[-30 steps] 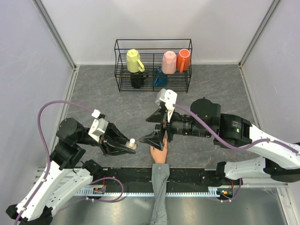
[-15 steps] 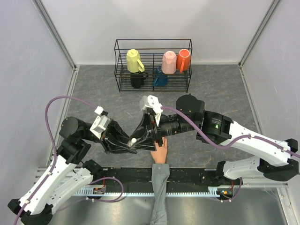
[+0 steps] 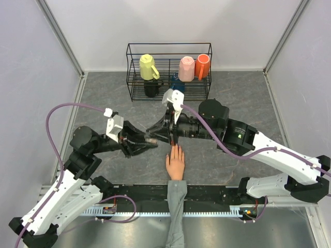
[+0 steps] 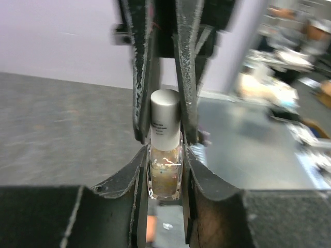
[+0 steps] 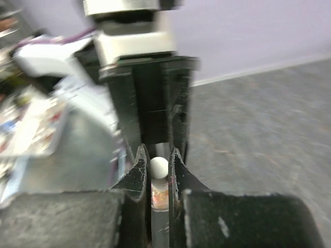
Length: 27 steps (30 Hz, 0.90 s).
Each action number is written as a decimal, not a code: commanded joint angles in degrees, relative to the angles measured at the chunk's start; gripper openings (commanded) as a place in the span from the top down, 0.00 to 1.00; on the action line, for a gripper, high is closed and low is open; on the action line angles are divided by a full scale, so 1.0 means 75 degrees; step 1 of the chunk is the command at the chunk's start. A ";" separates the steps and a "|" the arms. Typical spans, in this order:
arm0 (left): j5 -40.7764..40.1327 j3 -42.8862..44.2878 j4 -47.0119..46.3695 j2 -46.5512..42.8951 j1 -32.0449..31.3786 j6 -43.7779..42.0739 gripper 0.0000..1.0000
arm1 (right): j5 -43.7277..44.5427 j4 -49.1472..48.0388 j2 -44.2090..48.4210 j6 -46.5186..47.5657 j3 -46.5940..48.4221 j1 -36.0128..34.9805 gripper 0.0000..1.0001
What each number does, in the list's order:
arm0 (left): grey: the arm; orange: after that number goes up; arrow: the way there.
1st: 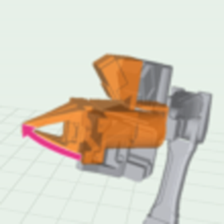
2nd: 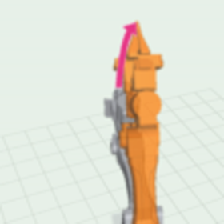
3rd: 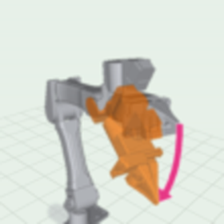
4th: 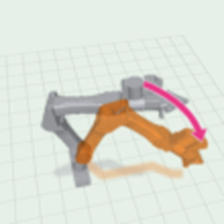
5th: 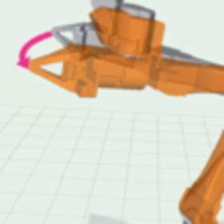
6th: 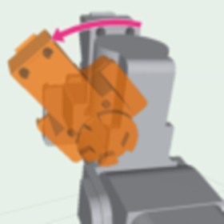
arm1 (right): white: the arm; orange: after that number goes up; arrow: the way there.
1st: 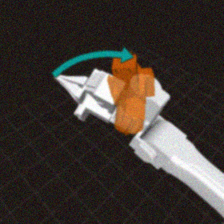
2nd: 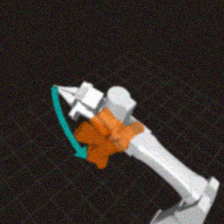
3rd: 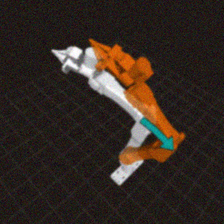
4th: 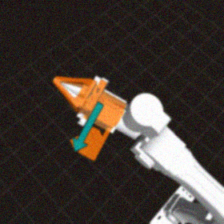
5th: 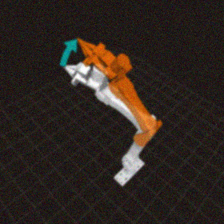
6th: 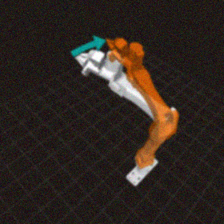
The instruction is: Paint the nails
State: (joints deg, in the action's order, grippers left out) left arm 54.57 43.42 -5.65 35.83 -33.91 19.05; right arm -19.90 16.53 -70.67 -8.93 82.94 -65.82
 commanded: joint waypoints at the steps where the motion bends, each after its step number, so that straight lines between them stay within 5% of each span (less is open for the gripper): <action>1: -0.4494 0.0141 -0.0217 -0.0020 0.0033 -0.1659 0.98 | 0.2894 -0.0118 -0.0326 -0.0390 0.0144 -0.0083 1.00; 6: -0.6497 0.0549 -0.0921 0.1103 0.0033 -0.2527 0.98 | 0.9853 -0.0074 -0.1554 -0.1080 0.0960 -0.1757 1.00; 11: -0.7347 0.0563 -0.1391 0.1714 0.0045 -0.2751 0.98 | 1.1419 0.0794 -0.2903 -0.1482 0.2276 -0.2216 1.00; 13: -0.7032 0.0457 -0.1438 0.1621 0.0045 -0.2645 0.98 | 1.1268 0.1028 -0.3185 -0.1260 0.2780 -0.2216 1.00; 15: -0.6434 0.0398 -0.1310 0.1504 0.0045 -0.2645 0.98 | 1.0789 0.1193 -0.3210 -0.1223 0.3003 -0.2029 0.86; 16: -0.6188 0.0398 -0.1205 0.1445 0.0045 -0.2680 0.98 | 1.0067 0.1356 -0.3094 -0.1177 0.3004 -0.1936 0.77; 17: -0.5664 0.0433 -0.0902 0.1433 0.0057 -0.2785 0.98 | 0.9398 0.1346 -0.2988 -0.1072 0.2923 -0.1645 0.57; 23: -0.2607 0.0633 0.0015 0.1550 0.0139 -0.2950 0.98 | 0.5056 0.1147 -0.1629 -0.0440 0.1754 -0.0099 0.06; 27: -0.1675 0.0469 0.0062 0.1609 0.0186 -0.2891 0.98 | 0.2027 0.1065 -0.0937 0.0192 0.1189 0.0630 0.02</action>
State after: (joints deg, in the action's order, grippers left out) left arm 29.56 45.47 -4.97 47.77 -32.60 -0.16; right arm 25.58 24.95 -82.06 -12.32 95.26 -65.06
